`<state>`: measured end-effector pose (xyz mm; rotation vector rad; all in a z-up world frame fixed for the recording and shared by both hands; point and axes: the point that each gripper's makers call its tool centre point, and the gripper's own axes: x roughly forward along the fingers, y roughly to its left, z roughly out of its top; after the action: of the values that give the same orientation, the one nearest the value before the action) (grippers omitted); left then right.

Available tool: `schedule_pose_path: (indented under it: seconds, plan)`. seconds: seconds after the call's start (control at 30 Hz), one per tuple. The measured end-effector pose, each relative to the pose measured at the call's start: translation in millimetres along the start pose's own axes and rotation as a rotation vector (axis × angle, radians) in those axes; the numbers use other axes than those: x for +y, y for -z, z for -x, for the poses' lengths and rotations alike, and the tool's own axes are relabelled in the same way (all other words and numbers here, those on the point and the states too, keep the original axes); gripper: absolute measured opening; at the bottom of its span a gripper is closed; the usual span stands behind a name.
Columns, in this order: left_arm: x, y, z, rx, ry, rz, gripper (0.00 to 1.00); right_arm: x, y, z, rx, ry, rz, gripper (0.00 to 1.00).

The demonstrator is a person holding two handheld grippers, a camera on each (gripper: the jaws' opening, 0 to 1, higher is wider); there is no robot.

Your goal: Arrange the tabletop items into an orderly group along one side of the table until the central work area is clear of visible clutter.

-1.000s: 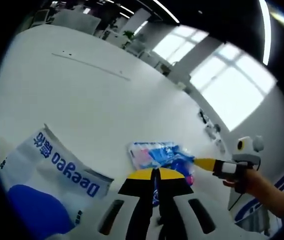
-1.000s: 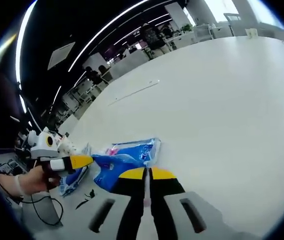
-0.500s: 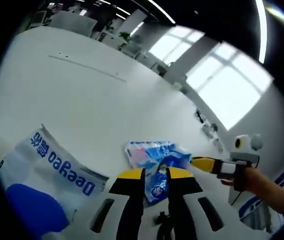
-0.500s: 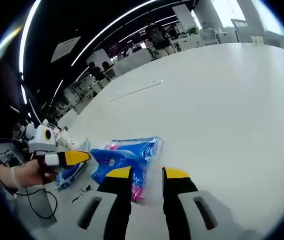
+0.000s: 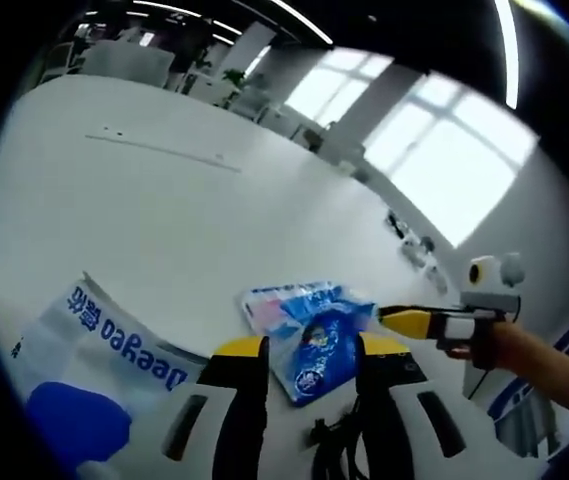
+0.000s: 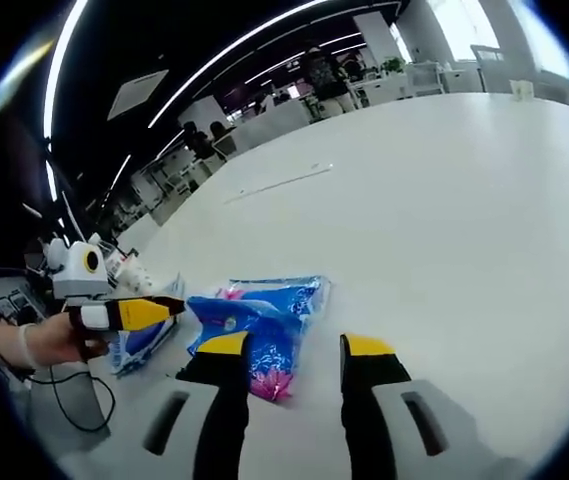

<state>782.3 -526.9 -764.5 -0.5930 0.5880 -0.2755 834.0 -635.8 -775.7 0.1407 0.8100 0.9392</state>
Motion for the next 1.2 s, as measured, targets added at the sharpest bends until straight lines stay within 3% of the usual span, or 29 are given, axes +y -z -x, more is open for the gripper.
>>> schedule_pose_path:
  seconds: [0.67, 0.97, 1.2]
  plan:
    - [5.2, -3.9, 7, 0.001, 0.004, -0.003, 0.33, 3, -8.9, 13, 0.005, 0.022, 0.033, 0.34]
    - [8.1, -29.5, 22, -0.054, -0.017, -0.031, 0.32, 9, -30.6, 15, -0.008, 0.019, 0.064, 0.33]
    - [14.9, -46.5, 43, -0.099, -0.037, -0.03, 0.32, 27, -50.0, 11, -0.014, -0.012, 0.115, 0.32]
